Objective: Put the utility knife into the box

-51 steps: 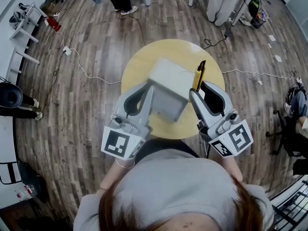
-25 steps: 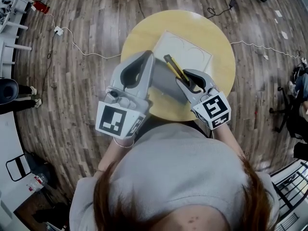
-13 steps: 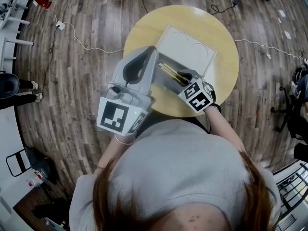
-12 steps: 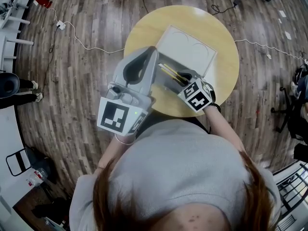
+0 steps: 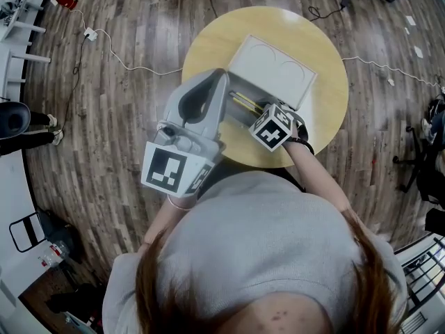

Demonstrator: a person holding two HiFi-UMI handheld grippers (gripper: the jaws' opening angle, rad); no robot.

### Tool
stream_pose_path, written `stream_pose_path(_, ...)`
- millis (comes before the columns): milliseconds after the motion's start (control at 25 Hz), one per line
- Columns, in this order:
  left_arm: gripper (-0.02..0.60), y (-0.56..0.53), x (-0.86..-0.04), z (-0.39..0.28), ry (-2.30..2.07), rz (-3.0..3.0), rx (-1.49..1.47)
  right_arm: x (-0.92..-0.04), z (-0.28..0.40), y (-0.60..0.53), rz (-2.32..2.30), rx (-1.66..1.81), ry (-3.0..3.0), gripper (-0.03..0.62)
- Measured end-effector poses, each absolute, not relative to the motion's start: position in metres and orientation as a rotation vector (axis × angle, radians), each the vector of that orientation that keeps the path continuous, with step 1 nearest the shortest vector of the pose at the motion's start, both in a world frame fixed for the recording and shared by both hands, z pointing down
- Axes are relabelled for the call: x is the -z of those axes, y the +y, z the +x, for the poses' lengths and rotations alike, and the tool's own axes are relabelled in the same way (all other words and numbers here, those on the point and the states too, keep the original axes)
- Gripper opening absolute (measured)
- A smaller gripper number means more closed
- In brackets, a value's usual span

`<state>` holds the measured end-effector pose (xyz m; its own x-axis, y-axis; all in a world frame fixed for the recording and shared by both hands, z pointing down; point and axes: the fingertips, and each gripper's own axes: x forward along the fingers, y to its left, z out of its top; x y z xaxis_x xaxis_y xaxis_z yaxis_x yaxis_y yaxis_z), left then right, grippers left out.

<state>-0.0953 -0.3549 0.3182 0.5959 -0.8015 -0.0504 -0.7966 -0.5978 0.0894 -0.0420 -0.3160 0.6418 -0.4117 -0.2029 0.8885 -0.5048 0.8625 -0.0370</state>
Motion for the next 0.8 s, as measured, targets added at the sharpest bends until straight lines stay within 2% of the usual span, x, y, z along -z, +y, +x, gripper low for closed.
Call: stream_pose_path(800,0.002,-0.355,-0.318,-0.097,-1.365,2.733,0.156,-0.664,-0.042,-0.315,0.439,-0.378,-1.882,0.122)
